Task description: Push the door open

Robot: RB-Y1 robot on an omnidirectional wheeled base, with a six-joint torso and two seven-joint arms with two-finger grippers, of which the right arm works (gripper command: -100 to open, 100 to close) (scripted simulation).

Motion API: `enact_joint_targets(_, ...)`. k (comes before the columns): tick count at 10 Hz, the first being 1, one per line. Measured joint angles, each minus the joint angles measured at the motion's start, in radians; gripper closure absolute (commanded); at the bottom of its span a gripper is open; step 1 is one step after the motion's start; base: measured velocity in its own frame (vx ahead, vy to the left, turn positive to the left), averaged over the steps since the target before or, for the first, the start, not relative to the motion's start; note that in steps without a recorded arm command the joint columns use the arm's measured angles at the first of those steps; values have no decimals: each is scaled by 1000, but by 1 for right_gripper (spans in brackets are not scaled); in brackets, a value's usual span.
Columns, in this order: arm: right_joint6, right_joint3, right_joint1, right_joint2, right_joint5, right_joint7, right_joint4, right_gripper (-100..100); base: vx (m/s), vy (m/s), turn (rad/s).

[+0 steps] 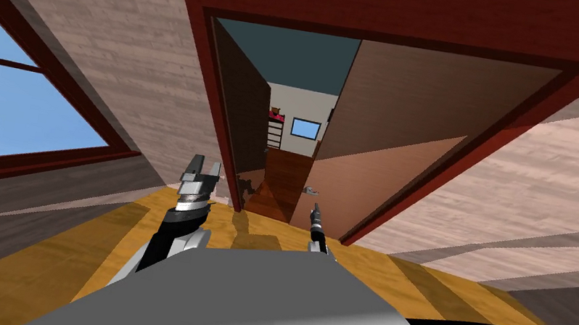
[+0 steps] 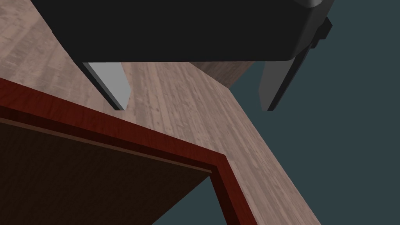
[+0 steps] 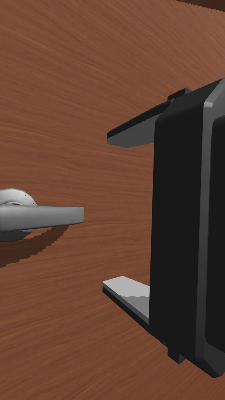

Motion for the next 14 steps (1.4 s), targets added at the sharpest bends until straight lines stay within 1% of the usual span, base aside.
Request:
enact_joint_targets(2, -1, -2, -10, -3, -7, -3, 30, -100, 40, -29, 48)
enact_joint_targets(3, -1, -2, -11, -3, -8, -4, 31, -100, 119, -12, 21)
enact_joint_targets(10, -9, -15, -16, 0, -14, 3, 48, -100, 203, -57, 28)
enact_joint_targets(11, -10, -16, -16, 1, -15, 4, 51, -100, 81, -29, 9)
enact_joint_targets(12, -10, -17, -17, 1, -15, 4, 51, 100, -10, 5, -4)
enact_joint_targets(14, -11, -18, -20, 0, -16, 2, 49, 100, -20, 5, 8)
